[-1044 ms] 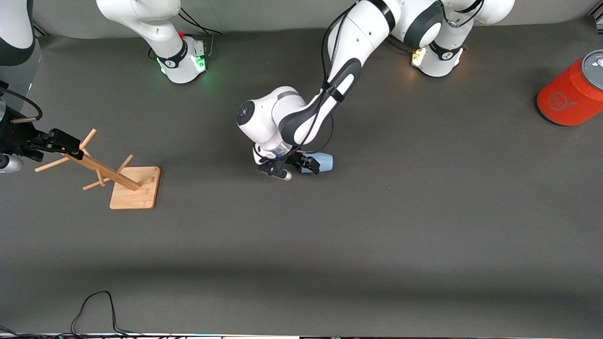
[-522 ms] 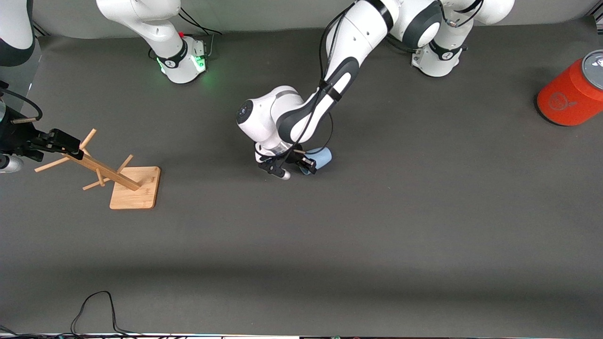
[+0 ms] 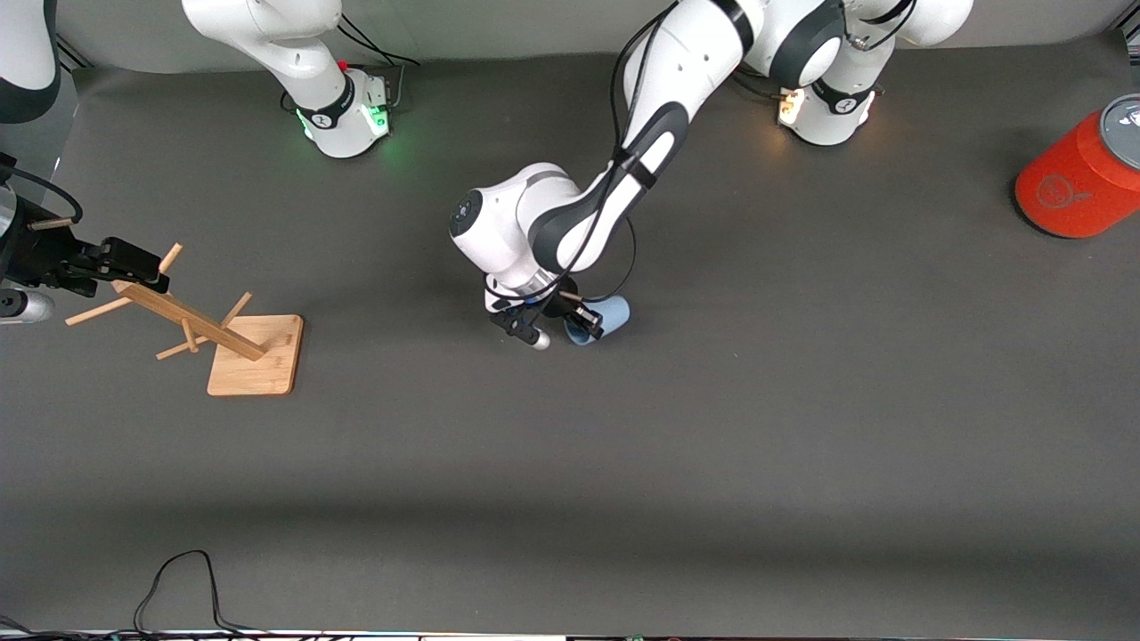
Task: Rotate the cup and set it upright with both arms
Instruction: 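Rotate the held cup upright with the left gripper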
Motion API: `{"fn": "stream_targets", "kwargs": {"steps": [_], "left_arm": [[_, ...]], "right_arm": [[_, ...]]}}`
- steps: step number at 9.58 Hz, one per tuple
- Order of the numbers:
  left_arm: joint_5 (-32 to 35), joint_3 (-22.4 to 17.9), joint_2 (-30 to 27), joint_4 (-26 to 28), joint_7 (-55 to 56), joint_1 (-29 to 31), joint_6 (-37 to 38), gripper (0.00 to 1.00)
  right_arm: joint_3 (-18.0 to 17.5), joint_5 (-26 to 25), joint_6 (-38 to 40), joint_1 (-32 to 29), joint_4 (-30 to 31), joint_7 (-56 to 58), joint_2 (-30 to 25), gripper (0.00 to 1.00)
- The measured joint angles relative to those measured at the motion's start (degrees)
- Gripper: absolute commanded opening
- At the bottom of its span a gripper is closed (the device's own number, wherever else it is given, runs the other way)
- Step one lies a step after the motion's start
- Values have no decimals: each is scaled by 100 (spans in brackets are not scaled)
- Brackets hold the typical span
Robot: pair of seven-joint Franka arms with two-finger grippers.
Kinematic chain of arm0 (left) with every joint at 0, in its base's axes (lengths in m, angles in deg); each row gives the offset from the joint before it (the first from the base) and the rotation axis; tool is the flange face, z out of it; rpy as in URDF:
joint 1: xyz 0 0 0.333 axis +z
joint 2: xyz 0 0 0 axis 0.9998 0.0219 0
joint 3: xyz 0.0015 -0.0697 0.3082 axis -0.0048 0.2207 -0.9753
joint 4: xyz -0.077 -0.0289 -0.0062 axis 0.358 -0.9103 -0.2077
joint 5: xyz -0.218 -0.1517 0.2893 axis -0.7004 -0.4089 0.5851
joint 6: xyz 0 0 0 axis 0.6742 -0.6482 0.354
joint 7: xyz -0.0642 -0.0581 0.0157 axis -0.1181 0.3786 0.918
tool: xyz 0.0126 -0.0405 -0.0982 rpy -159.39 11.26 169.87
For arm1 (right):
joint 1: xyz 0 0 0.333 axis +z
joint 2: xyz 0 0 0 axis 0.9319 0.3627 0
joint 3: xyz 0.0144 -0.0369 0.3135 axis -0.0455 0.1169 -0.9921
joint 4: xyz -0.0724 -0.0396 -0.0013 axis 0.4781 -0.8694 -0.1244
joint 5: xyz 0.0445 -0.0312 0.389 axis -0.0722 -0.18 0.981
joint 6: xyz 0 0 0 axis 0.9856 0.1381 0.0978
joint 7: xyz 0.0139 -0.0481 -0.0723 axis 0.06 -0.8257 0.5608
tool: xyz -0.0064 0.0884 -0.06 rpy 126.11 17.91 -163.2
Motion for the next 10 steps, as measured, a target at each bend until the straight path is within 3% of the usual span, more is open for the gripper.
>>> {"fn": "stream_targets", "kwargs": {"steps": [6, 8, 10], "left_arm": [[-587, -10, -1654, -34, -461, 1198, 323, 0], [-840, -14, -2447, 777, -471, 1487, -169, 0], [-1162, -19, -3392, 2217, -472, 1853, -1136, 0]], "right_arm": [[20, 9, 9, 4, -7, 0, 0, 100], [20, 4, 9, 6, -5, 0, 0, 100], [19, 3, 9, 7, -6, 0, 0, 100]]}}
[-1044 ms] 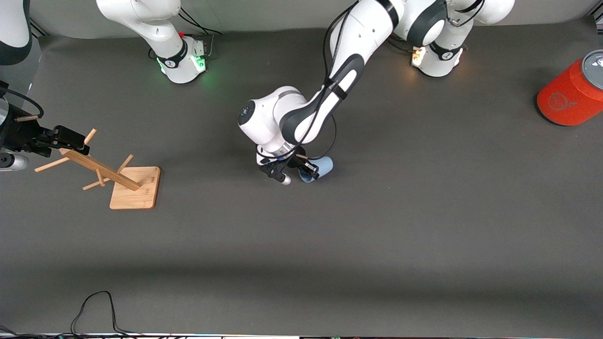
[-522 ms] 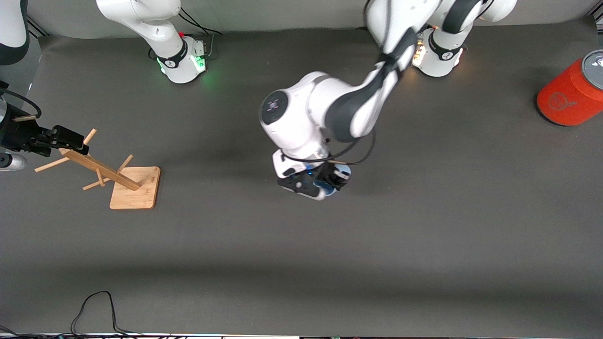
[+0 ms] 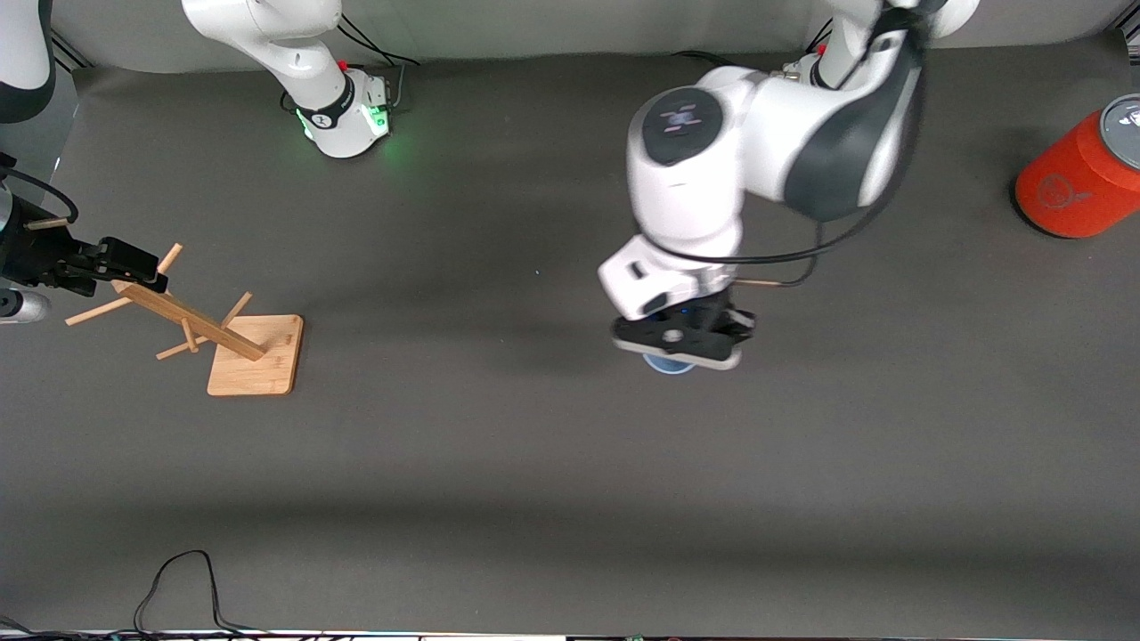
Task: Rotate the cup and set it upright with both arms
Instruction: 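Rotate the held cup upright with the left gripper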
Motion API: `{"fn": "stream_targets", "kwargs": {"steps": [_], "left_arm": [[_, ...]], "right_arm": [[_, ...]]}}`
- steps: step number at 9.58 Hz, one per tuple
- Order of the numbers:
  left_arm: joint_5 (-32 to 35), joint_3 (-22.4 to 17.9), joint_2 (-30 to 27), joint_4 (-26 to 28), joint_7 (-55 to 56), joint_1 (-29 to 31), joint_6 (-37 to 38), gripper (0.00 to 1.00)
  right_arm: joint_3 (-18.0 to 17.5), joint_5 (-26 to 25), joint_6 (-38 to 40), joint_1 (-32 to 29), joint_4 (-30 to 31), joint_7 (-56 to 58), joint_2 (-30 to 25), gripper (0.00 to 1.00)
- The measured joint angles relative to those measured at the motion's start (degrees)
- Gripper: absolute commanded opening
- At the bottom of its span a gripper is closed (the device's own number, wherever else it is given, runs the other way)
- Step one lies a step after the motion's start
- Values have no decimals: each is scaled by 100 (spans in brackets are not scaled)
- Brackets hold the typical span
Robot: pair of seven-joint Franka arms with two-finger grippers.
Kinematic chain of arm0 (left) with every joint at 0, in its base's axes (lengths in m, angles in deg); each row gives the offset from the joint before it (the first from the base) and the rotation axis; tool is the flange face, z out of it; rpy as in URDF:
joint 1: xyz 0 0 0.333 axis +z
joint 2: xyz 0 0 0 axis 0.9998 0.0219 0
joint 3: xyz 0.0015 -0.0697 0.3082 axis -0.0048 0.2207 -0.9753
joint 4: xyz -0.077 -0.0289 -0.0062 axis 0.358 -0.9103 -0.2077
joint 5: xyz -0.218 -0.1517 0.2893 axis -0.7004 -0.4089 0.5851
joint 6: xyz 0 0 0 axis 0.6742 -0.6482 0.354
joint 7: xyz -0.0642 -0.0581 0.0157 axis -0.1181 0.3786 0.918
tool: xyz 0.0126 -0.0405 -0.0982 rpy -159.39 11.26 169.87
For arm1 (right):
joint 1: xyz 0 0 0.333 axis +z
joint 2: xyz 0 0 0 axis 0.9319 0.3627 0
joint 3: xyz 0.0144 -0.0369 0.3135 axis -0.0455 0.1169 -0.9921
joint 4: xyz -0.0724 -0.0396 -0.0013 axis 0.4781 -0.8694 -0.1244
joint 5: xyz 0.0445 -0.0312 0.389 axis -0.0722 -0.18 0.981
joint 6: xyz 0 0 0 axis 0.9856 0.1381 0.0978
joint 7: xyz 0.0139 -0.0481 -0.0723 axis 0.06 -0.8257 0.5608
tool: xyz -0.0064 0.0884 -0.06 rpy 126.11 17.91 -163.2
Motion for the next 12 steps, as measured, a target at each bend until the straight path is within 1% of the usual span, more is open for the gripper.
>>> {"fn": "stream_targets", "kwargs": {"steps": [1, 2, 3, 5, 6, 9, 10, 12], "left_arm": [[-149, -1, -379, 738, 1, 126, -562, 0], [-230, -2, -616, 1392, 7, 181, -1132, 0], [-327, 6, -680, 1891, 28, 183, -1690, 0], [-476, 35, -548, 2698, 111, 179, -3017, 0], [-488, 37, -426, 2925, 185, 179, -3581, 0], [-494, 51, -104, 3155, 562, 148, -4876, 0], [-494, 51, -57, 3321, 599, 146, -5348, 0], [-494, 52, -1, 3889, 614, 132, -6298, 0]], "right_arm": [[0, -1, 0, 0, -1, 0, 0, 100], [0, -1, 0, 0, -3, 0, 0, 100], [0, -1, 0, 0, -5, 0, 0, 100], [0, -1, 0, 0, -7, 0, 0, 100], [0, -2, 0, 0, -7, 0, 0, 100], [0, -2, 0, 0, -7, 0, 0, 100], [0, -2, 0, 0, -6, 0, 0, 100], [0, -2, 0, 0, -7, 0, 0, 100]]}}
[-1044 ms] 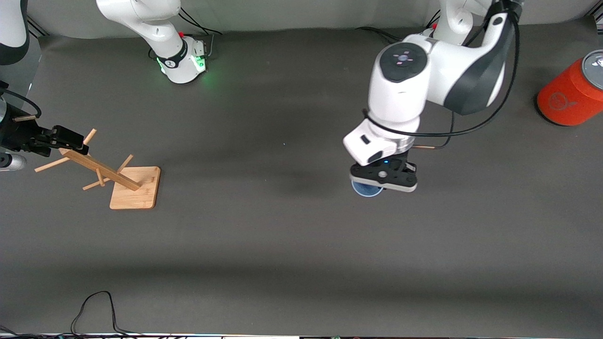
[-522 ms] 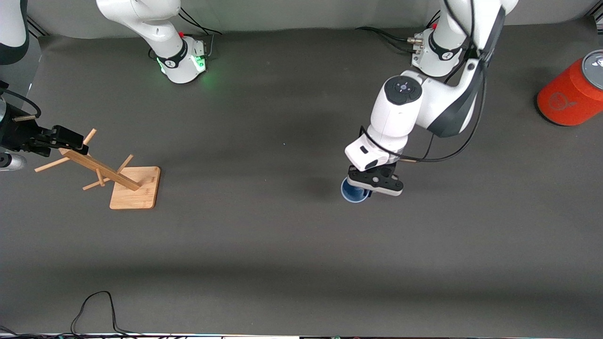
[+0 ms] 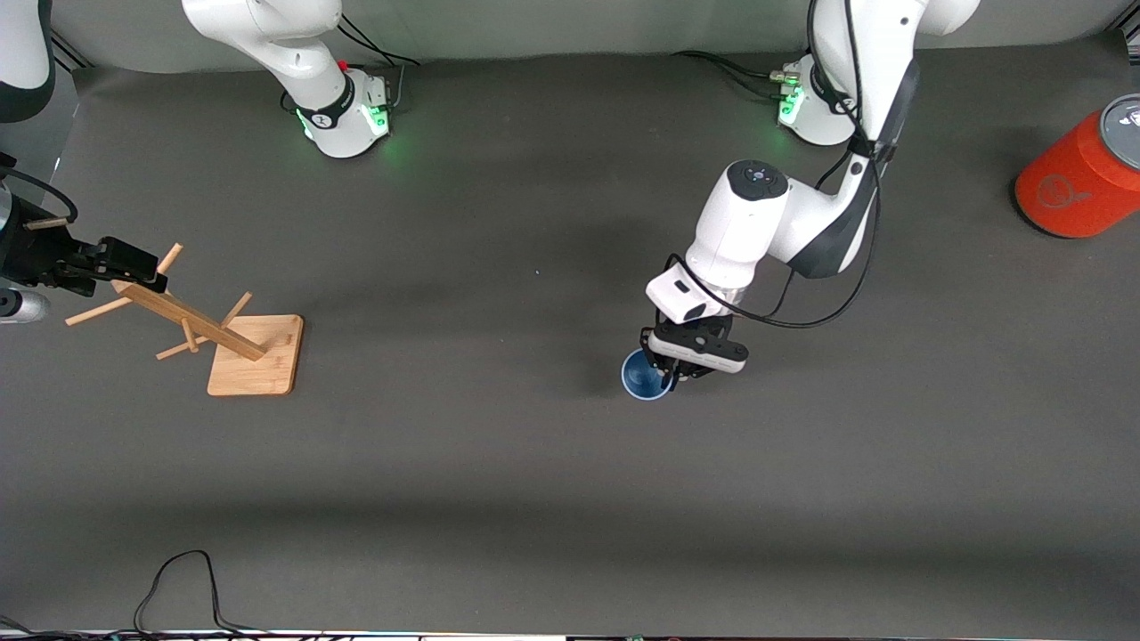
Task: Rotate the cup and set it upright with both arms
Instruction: 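Lower the upright cup onto the table with the left gripper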
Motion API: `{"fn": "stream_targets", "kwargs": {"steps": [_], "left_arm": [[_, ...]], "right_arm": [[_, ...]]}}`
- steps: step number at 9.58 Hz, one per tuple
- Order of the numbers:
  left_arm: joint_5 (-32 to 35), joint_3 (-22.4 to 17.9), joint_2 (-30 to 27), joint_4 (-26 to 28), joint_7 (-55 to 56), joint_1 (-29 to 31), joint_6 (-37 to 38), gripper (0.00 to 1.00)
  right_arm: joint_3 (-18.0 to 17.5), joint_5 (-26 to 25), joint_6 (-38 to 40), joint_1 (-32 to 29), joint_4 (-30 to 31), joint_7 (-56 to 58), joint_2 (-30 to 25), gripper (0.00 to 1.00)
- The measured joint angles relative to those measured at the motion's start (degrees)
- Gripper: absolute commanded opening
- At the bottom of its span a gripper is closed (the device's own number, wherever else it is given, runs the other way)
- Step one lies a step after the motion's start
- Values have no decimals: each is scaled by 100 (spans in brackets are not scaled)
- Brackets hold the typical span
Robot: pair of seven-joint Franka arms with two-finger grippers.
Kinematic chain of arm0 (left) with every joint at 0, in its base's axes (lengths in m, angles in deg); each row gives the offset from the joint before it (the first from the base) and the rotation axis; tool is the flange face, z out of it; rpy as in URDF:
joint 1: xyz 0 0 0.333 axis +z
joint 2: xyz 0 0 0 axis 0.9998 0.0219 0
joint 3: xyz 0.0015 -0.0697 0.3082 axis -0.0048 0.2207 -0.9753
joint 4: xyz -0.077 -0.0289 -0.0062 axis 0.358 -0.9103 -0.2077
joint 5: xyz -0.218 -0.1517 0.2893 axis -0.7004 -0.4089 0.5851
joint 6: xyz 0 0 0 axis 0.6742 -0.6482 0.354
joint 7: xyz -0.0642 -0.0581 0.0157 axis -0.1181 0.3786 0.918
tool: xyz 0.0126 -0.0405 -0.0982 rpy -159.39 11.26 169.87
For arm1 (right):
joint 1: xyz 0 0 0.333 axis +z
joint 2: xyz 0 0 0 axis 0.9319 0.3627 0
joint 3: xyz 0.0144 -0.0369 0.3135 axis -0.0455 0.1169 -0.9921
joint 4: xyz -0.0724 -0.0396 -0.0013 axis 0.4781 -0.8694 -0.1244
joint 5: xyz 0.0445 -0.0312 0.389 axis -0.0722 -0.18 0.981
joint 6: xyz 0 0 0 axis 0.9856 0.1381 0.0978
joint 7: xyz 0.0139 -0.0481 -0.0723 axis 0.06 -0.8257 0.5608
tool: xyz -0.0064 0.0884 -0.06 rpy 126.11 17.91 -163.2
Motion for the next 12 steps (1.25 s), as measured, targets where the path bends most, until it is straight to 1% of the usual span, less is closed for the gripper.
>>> {"fn": "stream_targets", "kwargs": {"steps": [2, 3, 9, 10, 11, 12], "left_arm": [[0, 12, 87, 409, 9, -104, -612, 0], [0, 15, 139, 504, 19, -163, -790, 0], [-1, -23, 702, 716, 27, -331, -1898, 0], [-1, -65, 714, 717, 27, -383, -1936, 53], [-1, -86, 715, 717, 27, -407, -1934, 100], [-1, -99, 733, 721, 28, -419, -1929, 100]], "right_arm": [[0, 0, 0, 0, 0, 0, 0, 100], [0, 0, 0, 0, 0, 0, 0, 100], [0, 0, 0, 0, 3, 0, 8, 100], [0, 0, 0, 0, 3, 0, 11, 100], [0, 0, 0, 0, 3, 0, 12, 100], [0, 0, 0, 0, 3, 0, 15, 100]]}}
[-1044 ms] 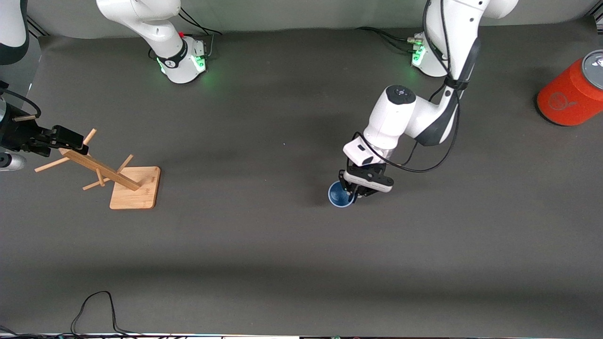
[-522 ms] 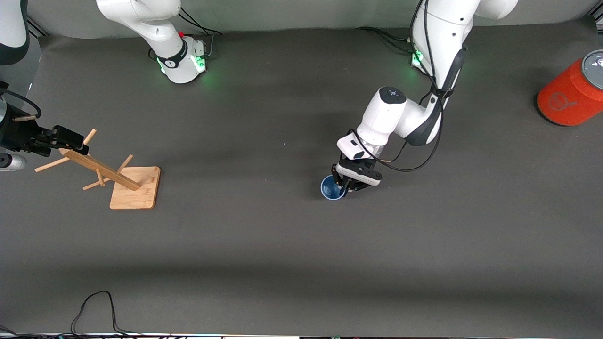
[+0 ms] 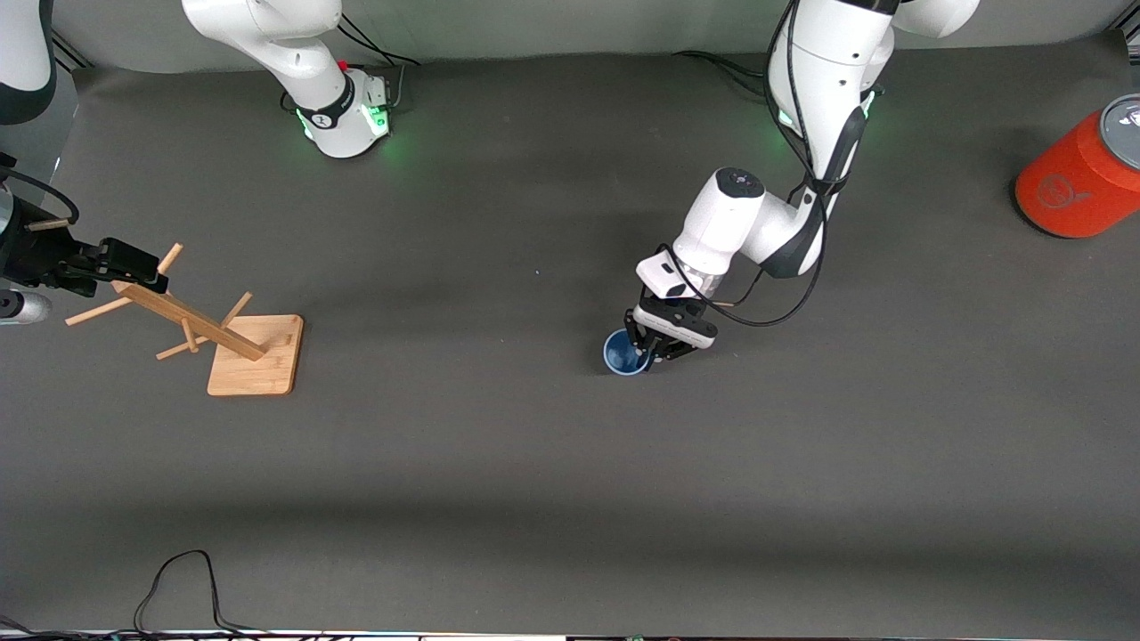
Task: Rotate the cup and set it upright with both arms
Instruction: 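Lower the upright cup onto the table with the left gripper, then open the left gripper and lift it away from the cup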
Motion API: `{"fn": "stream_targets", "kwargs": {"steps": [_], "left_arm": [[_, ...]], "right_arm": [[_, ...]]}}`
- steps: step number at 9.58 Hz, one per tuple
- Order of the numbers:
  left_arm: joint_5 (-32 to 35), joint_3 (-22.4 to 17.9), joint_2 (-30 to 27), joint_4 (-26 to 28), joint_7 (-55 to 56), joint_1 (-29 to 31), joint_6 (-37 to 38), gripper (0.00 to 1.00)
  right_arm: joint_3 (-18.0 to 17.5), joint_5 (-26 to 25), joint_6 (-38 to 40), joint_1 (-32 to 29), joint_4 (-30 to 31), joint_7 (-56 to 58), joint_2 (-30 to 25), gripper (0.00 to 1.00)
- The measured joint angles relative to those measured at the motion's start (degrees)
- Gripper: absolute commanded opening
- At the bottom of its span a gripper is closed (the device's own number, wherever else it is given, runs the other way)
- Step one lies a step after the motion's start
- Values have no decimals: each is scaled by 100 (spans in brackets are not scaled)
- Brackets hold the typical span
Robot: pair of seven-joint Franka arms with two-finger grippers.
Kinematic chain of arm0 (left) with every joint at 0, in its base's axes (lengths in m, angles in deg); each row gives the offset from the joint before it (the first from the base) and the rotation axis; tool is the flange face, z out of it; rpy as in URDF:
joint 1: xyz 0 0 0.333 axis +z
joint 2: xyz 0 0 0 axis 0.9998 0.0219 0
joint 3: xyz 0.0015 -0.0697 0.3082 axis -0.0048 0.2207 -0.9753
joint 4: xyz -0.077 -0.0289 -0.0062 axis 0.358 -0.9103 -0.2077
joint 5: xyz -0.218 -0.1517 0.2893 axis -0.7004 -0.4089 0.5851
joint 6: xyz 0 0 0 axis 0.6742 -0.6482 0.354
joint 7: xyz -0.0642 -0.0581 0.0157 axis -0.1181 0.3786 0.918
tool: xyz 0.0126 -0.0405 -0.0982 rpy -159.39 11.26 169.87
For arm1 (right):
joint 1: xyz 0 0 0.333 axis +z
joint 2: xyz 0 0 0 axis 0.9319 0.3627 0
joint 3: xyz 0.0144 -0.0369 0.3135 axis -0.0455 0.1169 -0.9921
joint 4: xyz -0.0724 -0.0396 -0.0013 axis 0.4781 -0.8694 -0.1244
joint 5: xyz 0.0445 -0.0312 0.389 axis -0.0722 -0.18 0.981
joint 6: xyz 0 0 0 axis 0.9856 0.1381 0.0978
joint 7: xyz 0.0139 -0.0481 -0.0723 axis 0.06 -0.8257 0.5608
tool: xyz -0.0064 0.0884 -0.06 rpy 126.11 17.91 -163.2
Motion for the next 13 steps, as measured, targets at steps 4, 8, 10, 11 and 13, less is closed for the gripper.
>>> {"fn": "stream_targets", "kwargs": {"steps": [4, 8, 10, 11, 13], "left_arm": [[-4, -58, 7, -56, 3, -4, 199, 100], [-7, -73, -560, -522, 5, -4, 1821, 100], [-10, -79, -708, -1055, 5, -4, 2988, 100], [-12, -88, -727, -1529, 5, 3, 3789, 100], [-10, -111, -731, -2557, 0, 110, 5474, 100]], "right_arm": [[0, 0, 0, 0, 0, 0, 4, 100], [0, 0, 0, -1, 1, 0, 14, 100], [0, 0, 0, -1, 2, 0, 15, 100], [0, 0, 0, -1, 2, 0, 15, 100], [0, 0, 0, -1, 2, 0, 15, 100]]}}
